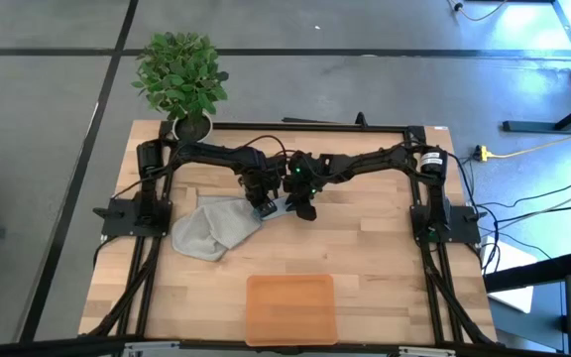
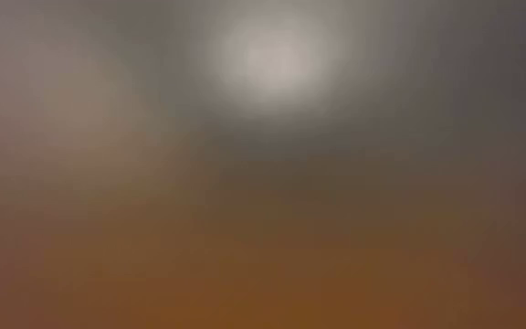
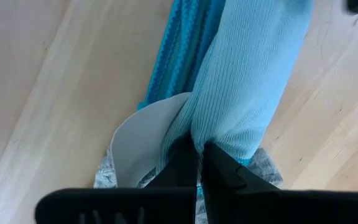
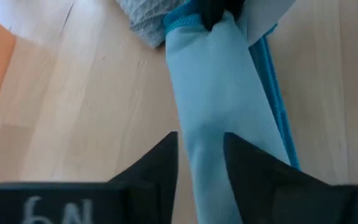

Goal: Roll microfiber towels into tight, uniform cylinder then place into a basket
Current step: Roll the blue towel

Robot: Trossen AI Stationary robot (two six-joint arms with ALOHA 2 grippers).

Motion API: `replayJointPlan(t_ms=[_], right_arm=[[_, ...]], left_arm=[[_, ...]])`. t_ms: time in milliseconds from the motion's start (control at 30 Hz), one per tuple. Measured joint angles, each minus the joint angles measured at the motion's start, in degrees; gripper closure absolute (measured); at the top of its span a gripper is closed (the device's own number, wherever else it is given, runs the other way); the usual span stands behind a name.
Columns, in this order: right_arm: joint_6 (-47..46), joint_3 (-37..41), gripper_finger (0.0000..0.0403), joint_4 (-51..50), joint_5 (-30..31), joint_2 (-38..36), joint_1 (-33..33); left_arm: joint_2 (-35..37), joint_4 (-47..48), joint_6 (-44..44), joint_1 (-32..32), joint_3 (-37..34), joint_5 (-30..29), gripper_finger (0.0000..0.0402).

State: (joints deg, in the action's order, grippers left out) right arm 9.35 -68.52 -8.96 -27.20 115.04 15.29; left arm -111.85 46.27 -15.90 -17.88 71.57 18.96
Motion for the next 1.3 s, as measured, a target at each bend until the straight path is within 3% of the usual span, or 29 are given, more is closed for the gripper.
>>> replayJointPlan(t_ms=[267, 433, 800, 1300], right_arm=[[7.0, -5.3, 0.0183, -14.4, 1.5, -0.7, -0.5], [6.1, -8.8, 0.0143, -22.8, 3.5, -0.7, -0.9], [7.6, -12.9, 0.0137, -34.7, 3.8, -2.1, -0.3], [8.1, -12.7, 0.0137, -38.0, 5.3, -10.4, 3.3]], left_arm=[[0.0, 0.7, 0.0, -1.1, 0.0, 0.0, 0.0401], [0.0, 0.7, 0.0, -1.4, 0.0, 0.0, 0.0401], [0.0, 0.5, 0.3, -1.3, 0.0, -1.3, 0.0401], [0.0, 0.1, 20.2, 0.4, 0.0, -1.7, 0.0401]])
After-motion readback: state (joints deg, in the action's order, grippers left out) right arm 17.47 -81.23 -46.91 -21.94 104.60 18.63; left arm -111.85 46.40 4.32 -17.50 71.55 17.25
